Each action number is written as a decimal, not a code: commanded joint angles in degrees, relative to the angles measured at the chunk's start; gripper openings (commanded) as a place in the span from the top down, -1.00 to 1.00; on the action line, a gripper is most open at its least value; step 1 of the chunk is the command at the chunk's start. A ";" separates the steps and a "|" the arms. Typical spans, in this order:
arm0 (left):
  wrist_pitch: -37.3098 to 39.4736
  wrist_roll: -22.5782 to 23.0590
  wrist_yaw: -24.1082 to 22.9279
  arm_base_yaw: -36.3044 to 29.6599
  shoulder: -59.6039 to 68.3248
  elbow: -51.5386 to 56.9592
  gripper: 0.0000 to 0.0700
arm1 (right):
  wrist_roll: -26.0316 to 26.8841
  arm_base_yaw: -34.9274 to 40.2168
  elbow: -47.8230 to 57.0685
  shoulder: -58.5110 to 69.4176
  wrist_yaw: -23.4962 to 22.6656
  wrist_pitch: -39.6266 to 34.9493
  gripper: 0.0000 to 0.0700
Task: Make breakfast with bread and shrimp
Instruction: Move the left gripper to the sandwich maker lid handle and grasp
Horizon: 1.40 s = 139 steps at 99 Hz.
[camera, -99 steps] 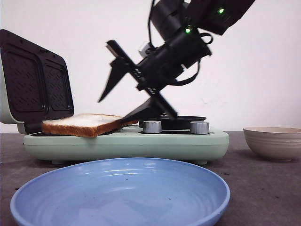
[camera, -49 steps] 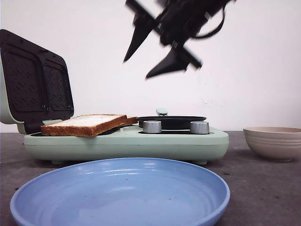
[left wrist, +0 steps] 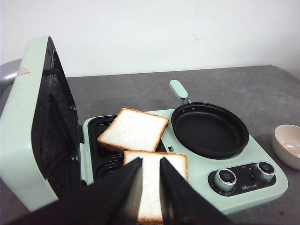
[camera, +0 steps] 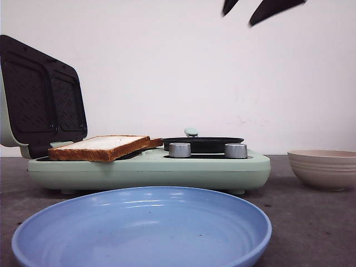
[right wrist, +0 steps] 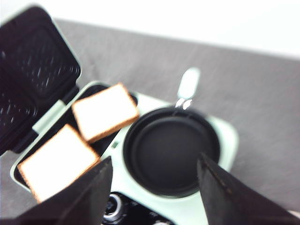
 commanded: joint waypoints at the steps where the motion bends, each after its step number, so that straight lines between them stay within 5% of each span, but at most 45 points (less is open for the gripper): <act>1: 0.50 0.90 -0.17 -0.17 0.22 0.33 0.92 | -2.34 -0.42 -1.05 -1.53 0.17 0.26 0.04; 46: 0.55 0.17 -0.17 -0.17 0.22 0.33 0.86 | -2.29 -4.00 -27.96 -25.46 -0.22 6.19 0.09; 61: 0.98 -5.22 -1.09 -0.15 0.22 0.39 0.44 | -0.42 -4.02 -34.75 -31.19 -0.26 6.23 0.09; 101: 5.49 -23.54 -2.69 3.74 0.22 0.59 0.44 | 1.92 -4.02 -41.07 -34.23 -2.93 6.54 0.09; 139: 8.04 -35.87 6.34 18.56 0.22 0.72 0.44 | 0.37 -4.02 -41.07 -34.21 -5.16 6.58 0.09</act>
